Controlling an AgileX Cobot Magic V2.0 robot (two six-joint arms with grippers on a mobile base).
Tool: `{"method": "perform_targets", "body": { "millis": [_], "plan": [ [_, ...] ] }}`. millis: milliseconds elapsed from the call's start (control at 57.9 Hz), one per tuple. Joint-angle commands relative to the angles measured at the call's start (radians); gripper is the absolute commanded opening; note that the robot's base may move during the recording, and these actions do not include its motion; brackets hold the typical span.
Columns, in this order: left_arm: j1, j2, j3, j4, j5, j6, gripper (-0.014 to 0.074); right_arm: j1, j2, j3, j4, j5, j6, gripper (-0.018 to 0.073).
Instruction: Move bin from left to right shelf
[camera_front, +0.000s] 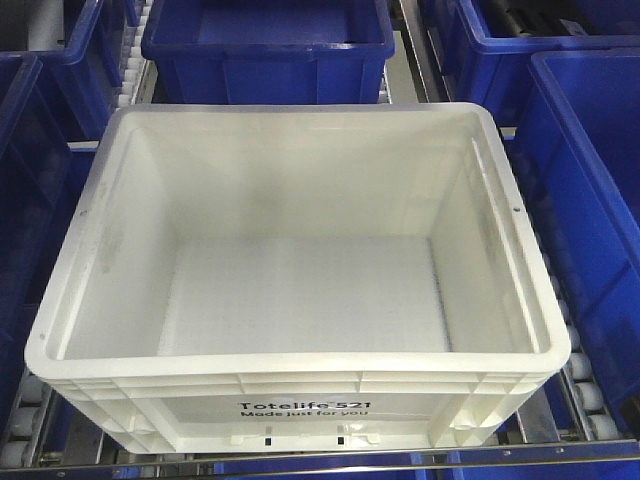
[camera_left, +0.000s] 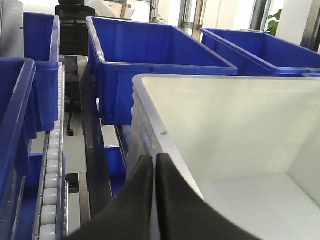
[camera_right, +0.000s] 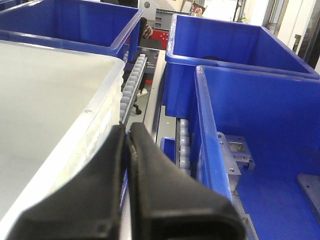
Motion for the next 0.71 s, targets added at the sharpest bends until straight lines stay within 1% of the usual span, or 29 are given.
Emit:
{"method": "perform_targets", "body": {
  "millis": [0,173,242,328,449,691],
  "plan": [
    [-0.005,0.005,-0.023,-0.005,-0.08,0.0,-0.0007,0.0,0.008,-0.027,-0.002,-0.071,-0.006,-0.0007],
    [-0.005,0.002,-0.023,-0.003,-0.08,0.0,-0.0008,0.0,0.008,-0.027,-0.002,-0.071,-0.006,-0.0007],
    [-0.005,-0.022,-0.023,0.021,-0.077,0.028,-0.0008,0.0,0.008,-0.027,-0.002,-0.071,-0.006,-0.0007],
    [-0.005,-0.066,-0.008,0.022,-0.044,0.061,-0.0008,0.0,0.008,-0.027,-0.002,-0.071,-0.006,-0.0007],
    [-0.005,-0.158,0.056,0.022,-0.006,0.107,-0.0008,0.0,0.008,-0.027,-0.002,-0.07,-0.006,-0.0007],
    [-0.005,-0.339,0.217,0.021,-0.006,0.109,-0.0007,0.0,0.008,-0.027,-0.002,-0.07,-0.006,-0.0007]
  ]
}}
